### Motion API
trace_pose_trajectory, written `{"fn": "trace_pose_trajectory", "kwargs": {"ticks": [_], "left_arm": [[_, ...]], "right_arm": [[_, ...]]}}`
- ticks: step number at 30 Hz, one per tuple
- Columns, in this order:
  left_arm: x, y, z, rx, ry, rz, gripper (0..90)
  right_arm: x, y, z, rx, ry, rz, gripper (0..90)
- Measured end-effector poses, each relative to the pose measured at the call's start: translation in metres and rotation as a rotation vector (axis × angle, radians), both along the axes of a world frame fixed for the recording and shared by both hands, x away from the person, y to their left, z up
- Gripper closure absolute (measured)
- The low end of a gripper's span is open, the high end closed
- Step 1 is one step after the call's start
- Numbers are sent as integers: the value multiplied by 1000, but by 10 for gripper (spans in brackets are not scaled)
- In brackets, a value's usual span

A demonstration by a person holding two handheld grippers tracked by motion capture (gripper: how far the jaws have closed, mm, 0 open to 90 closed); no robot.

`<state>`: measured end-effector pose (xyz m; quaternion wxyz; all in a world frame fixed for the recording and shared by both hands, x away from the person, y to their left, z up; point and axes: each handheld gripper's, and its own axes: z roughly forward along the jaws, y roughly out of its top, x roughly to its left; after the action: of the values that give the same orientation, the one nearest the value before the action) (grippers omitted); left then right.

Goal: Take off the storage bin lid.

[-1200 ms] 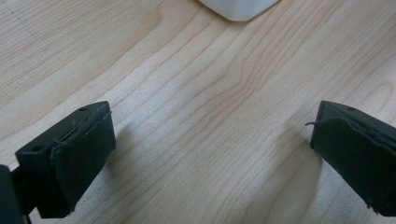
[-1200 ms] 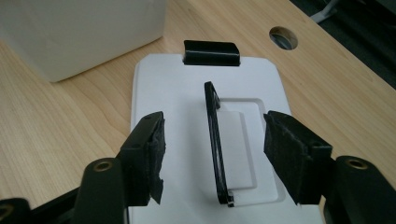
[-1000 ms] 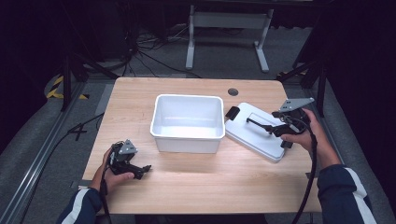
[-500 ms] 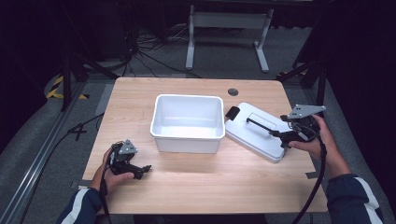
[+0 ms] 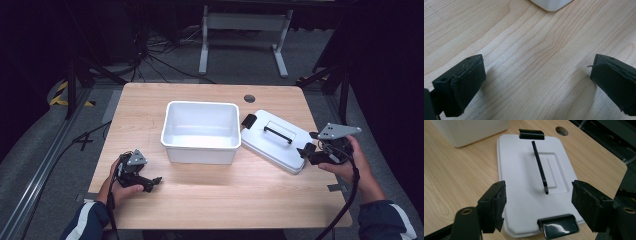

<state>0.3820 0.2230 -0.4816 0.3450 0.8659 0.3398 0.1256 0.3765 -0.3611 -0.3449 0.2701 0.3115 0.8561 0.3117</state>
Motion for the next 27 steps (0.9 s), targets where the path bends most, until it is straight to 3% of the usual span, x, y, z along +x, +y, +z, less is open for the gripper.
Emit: {"fn": "trace_pose_trajectory", "kwargs": {"ticks": [12, 20, 24, 27], "left_arm": [[0, 0, 0, -1, -4, 2, 4], [0, 0, 0, 1, -2, -1, 4], [0, 0, 0, -1, -4, 2, 4], [0, 0, 0, 0, -1, -1, 4]], "right_arm": [[-23, -13, -31, 11, 10, -11, 280], [-41, -24, -59, 52, 38, -32, 278], [-49, -29, -73, 77, 32, -37, 272], [-53, -32, -88, 108, 59, -34, 270]]}}
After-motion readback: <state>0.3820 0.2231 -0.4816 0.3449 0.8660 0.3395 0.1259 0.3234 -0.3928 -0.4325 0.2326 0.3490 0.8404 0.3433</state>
